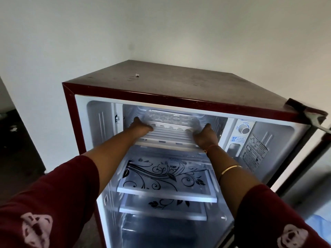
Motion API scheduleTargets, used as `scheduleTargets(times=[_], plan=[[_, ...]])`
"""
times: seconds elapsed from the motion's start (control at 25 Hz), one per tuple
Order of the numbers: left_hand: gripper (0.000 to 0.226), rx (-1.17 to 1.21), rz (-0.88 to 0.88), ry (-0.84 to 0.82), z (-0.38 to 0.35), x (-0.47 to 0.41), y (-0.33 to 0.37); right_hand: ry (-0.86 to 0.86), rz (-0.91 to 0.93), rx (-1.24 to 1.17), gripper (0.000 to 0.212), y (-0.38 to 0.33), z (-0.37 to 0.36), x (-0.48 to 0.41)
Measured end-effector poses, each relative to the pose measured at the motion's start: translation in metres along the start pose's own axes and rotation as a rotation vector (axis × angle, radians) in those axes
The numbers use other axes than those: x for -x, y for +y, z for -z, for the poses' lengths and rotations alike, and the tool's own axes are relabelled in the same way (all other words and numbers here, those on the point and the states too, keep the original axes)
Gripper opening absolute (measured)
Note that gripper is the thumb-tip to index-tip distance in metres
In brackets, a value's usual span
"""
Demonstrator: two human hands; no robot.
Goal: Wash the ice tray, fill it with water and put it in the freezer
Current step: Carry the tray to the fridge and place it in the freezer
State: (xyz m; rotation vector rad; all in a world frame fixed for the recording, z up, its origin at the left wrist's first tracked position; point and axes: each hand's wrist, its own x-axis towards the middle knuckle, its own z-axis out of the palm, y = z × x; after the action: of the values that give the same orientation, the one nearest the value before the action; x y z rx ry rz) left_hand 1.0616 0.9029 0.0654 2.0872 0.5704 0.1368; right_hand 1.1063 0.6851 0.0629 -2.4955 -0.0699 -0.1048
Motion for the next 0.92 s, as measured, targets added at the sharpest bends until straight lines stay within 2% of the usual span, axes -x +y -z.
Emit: scheduleTargets(times=[0.08, 0.16, 0.56, 0.68, 0.92], plan=[[0.078, -0.008, -0.012, 0.09, -0.004, 0.017, -0.003, 0.055, 0.027, -0.008, 0.052, 0.0, 0.003, 0.016], [0.072, -0.057, -0.046, 0.105, -0.006, 0.036, -0.011, 0.082, 0.052, -0.007, 0.048, -0.001, 0.004, 0.034], [0.069, -0.118, -0.18, -0.123, 0.009, 0.131, -0.032, 0.078, 0.029, -0.04, 0.038, -0.019, 0.011, 0.131], [0.06, -0.146, -0.237, -0.166, 0.013, 0.159, -0.036, 0.116, 0.015, -0.07, 0.034, -0.022, 0.011, 0.16], [0.063, -0.178, -0.302, -0.22, 0.02, 0.212, -0.041, 0.201, 0.011, -0.105, 0.033, -0.019, 0.026, 0.219]])
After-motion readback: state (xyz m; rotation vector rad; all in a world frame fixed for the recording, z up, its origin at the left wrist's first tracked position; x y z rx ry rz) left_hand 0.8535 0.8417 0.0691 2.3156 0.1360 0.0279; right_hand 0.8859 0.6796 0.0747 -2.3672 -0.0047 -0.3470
